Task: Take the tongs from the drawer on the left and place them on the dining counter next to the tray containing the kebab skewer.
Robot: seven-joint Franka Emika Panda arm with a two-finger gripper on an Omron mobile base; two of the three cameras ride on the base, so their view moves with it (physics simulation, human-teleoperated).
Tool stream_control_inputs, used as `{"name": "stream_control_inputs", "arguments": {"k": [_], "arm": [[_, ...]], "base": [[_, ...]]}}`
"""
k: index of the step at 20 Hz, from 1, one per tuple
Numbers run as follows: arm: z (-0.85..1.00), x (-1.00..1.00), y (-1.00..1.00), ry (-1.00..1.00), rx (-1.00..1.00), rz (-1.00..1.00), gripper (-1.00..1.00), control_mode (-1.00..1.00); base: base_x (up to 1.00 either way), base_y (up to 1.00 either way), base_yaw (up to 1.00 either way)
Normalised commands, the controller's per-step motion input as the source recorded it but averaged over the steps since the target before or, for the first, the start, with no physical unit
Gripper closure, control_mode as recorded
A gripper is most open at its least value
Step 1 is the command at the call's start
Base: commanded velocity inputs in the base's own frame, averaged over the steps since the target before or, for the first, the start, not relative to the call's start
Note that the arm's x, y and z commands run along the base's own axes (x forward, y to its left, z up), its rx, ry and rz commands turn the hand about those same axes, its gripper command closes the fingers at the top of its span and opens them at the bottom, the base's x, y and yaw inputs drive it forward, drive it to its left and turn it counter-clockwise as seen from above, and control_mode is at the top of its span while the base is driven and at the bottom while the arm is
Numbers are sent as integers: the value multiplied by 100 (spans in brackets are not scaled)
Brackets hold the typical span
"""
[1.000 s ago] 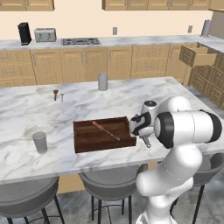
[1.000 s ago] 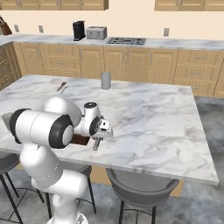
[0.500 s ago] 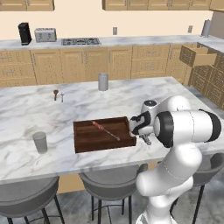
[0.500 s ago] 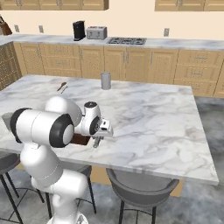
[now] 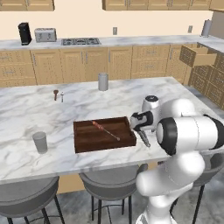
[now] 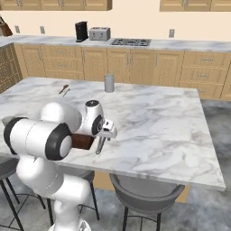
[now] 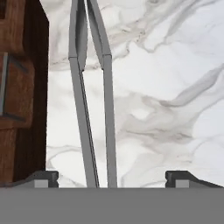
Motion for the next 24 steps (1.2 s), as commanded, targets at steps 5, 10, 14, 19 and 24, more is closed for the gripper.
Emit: {"name": "stream_control_inputs", "arguments": {"k": [5, 10, 14, 19, 24], "arm": [[85, -12, -10, -10, 5, -7, -100, -100], [91, -11, 0, -15, 4, -1, -100, -100], [71, -7, 0, -22, 0, 0, -100, -100], [39, -42, 12, -39, -5, 0, -100, -100], [65, -54, 11, -36, -3, -4, -100, -100]], "base": [[0, 0, 0], [0, 0, 0], [0, 0, 0], [0, 0, 0], [0, 0, 0]]}}
